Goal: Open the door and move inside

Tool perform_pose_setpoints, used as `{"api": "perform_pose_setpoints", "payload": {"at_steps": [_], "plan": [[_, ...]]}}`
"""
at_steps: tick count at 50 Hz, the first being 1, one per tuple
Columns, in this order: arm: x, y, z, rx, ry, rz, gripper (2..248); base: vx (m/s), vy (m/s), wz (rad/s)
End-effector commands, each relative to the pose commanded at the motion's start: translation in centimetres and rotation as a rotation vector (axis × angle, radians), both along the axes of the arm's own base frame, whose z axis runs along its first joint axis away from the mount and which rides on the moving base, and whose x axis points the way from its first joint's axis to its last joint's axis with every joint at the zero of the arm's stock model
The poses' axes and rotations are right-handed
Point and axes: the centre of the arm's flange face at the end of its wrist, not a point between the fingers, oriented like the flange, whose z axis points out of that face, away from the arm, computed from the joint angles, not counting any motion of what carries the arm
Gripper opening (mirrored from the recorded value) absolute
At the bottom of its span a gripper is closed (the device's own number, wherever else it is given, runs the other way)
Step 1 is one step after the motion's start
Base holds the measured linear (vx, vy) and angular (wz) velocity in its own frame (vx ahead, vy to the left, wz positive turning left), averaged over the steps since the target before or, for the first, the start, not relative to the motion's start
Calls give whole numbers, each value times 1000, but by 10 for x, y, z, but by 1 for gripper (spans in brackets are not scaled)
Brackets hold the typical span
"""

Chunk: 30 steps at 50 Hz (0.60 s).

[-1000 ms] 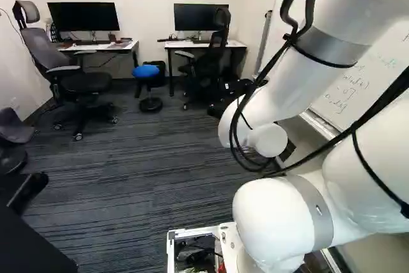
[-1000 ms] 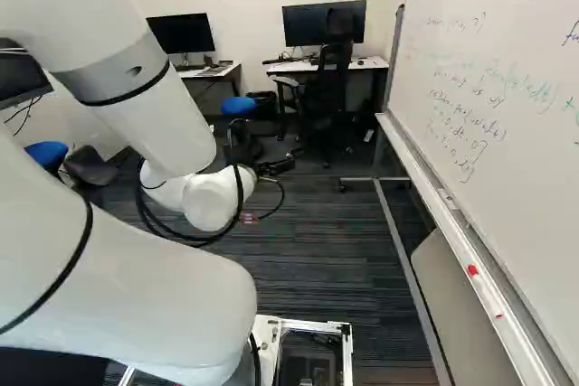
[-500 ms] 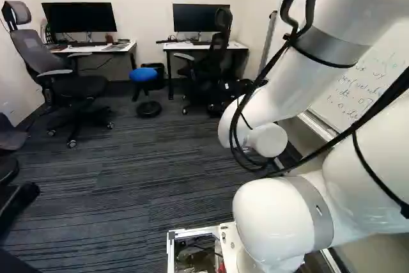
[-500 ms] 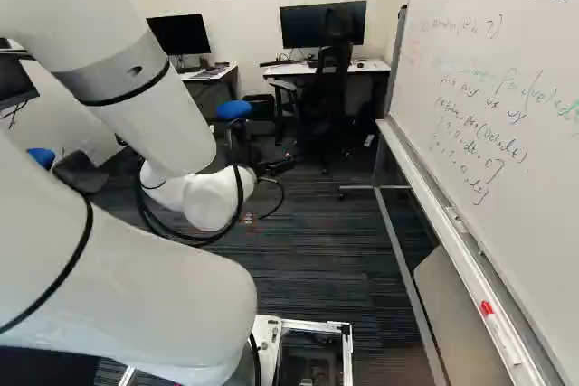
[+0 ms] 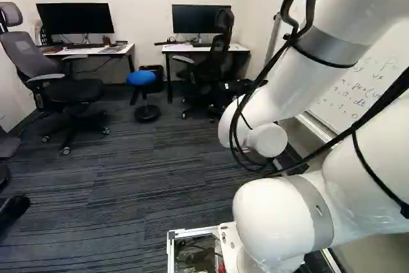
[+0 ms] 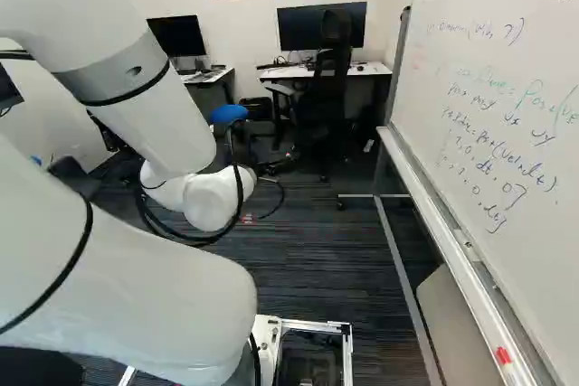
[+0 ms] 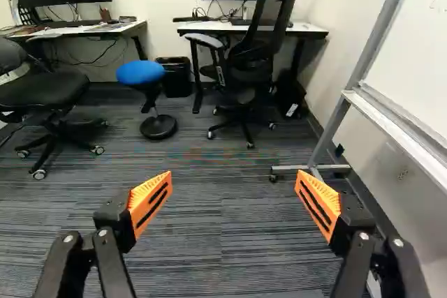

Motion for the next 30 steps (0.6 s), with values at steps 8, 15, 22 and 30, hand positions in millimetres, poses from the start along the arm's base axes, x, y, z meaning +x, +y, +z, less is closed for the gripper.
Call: {"api": "perform_pose_setpoints", "payload": {"at_steps": [8, 15, 22, 30], "plan": [[0, 0, 0, 0, 0, 0, 247, 186, -9, -12], [0, 0, 0, 0, 0, 0, 247, 172, 1, -8], [0, 0, 0, 0, 0, 0, 247, 179, -2, -10], [0, 0, 0, 0, 0, 0, 247, 185, 1, -8]]}}
